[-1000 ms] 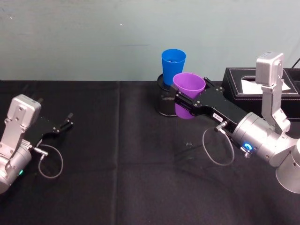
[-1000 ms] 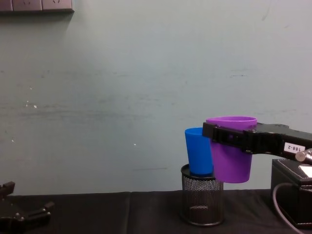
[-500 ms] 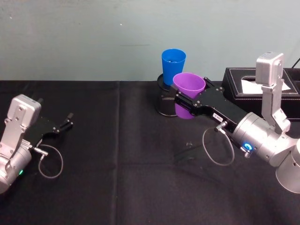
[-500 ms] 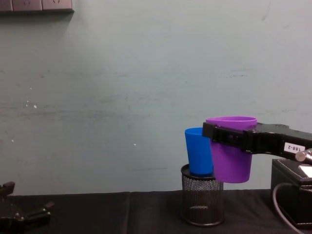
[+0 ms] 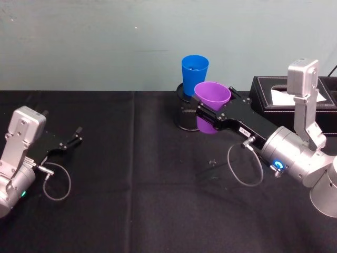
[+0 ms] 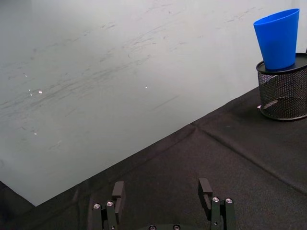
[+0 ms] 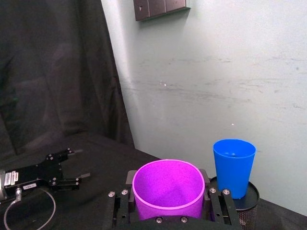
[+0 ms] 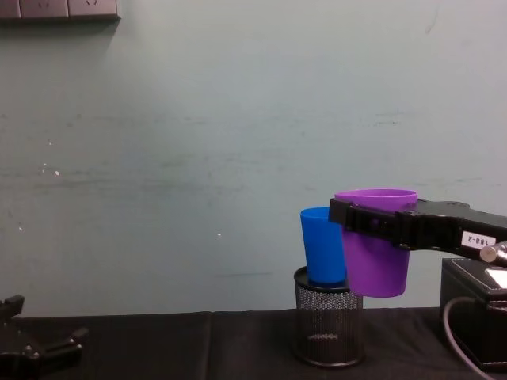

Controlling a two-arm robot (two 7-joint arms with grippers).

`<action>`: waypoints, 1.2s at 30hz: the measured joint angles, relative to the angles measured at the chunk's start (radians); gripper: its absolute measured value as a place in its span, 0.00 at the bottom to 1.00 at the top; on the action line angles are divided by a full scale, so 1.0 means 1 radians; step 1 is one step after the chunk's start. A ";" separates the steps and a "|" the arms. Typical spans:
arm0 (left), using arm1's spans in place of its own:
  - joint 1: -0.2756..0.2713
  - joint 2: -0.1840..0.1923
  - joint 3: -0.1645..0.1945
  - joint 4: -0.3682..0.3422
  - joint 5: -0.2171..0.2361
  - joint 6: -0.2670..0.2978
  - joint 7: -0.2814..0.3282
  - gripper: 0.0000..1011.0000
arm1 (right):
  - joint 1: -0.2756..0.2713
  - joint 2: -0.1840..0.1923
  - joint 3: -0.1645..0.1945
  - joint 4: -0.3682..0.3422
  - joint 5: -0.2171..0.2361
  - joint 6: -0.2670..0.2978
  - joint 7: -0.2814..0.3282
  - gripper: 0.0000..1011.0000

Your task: Pick up one cup with a gripper and tap it against the other cup.

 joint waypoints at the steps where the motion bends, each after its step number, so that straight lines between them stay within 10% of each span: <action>1: 0.000 0.000 0.000 0.000 0.000 0.000 0.000 0.99 | 0.000 0.000 0.000 0.000 0.000 0.000 0.000 0.74; 36: 0.000 0.000 0.000 0.000 0.000 0.000 0.000 0.99 | 0.015 0.007 0.001 -0.003 0.016 0.010 0.001 0.74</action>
